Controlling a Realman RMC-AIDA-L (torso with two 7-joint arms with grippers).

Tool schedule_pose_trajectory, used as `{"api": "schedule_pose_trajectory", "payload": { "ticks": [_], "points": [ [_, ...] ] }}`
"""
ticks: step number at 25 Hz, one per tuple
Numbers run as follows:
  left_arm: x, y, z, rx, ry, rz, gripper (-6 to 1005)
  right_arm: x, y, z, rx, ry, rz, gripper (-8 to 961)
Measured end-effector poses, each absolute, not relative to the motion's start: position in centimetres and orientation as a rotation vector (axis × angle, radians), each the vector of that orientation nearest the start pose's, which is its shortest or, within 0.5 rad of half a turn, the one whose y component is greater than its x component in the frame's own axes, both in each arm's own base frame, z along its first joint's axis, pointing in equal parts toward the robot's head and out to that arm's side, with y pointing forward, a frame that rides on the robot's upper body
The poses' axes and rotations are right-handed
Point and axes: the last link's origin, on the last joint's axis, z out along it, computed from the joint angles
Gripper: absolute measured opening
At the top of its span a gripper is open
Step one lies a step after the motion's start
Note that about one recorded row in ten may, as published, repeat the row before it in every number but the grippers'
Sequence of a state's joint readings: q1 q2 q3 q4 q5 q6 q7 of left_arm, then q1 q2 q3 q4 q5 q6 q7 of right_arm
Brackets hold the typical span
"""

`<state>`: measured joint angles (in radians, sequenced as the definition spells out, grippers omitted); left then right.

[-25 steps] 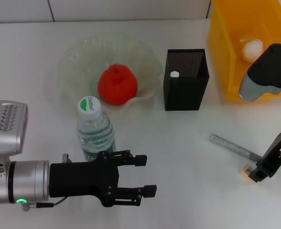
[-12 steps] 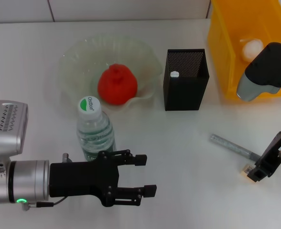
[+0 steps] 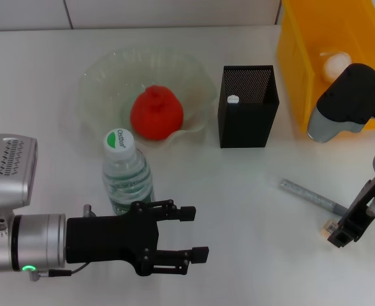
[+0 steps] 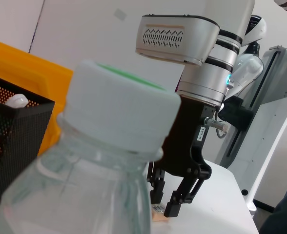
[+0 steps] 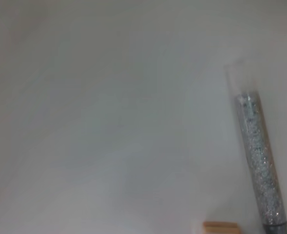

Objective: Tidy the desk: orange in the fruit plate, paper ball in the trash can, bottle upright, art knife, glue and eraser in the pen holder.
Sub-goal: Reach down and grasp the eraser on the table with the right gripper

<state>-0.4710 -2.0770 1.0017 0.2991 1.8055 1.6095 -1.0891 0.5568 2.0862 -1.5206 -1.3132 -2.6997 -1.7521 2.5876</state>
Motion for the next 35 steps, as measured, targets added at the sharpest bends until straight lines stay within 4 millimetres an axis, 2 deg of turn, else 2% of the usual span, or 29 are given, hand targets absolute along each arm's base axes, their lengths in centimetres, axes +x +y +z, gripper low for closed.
{"api": "schedule_pose_trajectory", "payload": {
  "ticks": [8, 13, 18, 30, 35],
  "points": [
    [-27.01, 24.9, -7.29, -2.964, -0.626, -0.889, 799, 21.44, 30.91, -1.64, -2.62, 1.017, -0.94, 327],
    [-27.0, 24.91, -7.28, -2.963, -0.62, -0.89, 799, 21.38, 30.98, -1.63, -2.619, 1.012, -0.933, 178],
    [-27.08, 24.82, -7.28, -2.961, -0.622, -0.89, 799, 21.43, 30.99, -1.58, -2.62, 1.005, -0.93, 111],
    [-27.02, 24.89, -7.28, -2.962, -0.618, -0.891, 799, 20.68, 30.78, -0.89, -2.62, 0.976, -0.892, 115],
    [-27.0, 24.91, -7.28, -2.963, -0.615, -0.89, 799, 20.74, 30.68, -1.03, -2.622, 0.983, -0.897, 285]
  ]
}}
